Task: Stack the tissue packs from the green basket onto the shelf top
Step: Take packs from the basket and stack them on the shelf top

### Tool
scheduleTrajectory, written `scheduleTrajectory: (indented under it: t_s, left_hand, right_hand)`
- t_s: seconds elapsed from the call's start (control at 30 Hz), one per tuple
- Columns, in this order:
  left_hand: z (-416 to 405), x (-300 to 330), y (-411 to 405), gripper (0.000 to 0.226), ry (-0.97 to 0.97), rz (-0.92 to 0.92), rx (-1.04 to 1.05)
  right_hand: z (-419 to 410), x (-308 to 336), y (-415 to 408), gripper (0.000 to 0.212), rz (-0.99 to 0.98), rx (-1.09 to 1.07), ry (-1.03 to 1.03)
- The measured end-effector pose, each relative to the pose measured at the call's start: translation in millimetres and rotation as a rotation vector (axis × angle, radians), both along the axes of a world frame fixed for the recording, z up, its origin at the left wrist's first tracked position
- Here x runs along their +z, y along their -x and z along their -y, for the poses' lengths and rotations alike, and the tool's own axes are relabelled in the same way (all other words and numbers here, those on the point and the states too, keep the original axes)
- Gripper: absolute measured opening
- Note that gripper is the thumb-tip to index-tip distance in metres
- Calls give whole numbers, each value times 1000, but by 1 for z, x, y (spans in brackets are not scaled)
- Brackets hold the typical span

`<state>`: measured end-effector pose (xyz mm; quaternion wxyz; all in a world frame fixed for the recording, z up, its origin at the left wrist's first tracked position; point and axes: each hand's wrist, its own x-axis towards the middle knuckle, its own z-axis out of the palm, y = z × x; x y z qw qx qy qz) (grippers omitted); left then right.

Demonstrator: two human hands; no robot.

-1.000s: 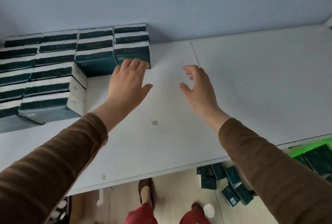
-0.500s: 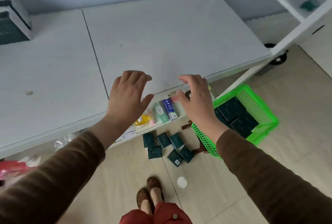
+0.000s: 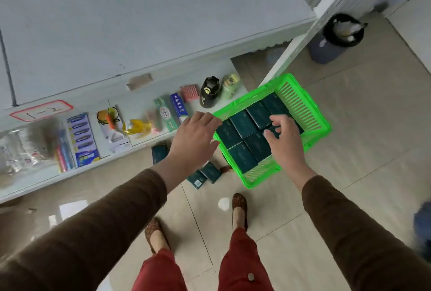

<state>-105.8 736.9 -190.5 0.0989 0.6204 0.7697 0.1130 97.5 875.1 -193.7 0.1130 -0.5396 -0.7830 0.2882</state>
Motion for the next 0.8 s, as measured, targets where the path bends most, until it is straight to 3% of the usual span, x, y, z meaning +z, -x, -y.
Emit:
scheduleTrajectory:
  t_s: [0.2,0.37,0.6,0.73,0.8]
  left_hand:
    - [-70,-87,-71,51,232,18,-20]
    - [-110,-160,-106,47,466,-55,-140]
    - [-135,-237,-118,46,474,-185,-517]
    - [-135,-260,-113,55,444,-217,-582]
    - [-134,-267,-112,59,431,-234,-587]
  right_hand:
    - [-56,-95,-69,40,159,45,288]
    - [-79,-168,-81,47,269,86,406]
    - [-82,-241,-68,54,462,149,365]
    - [-75,-263,-61,58,553,196,194]
    - [-75,-268,-57,65,522,131,214]
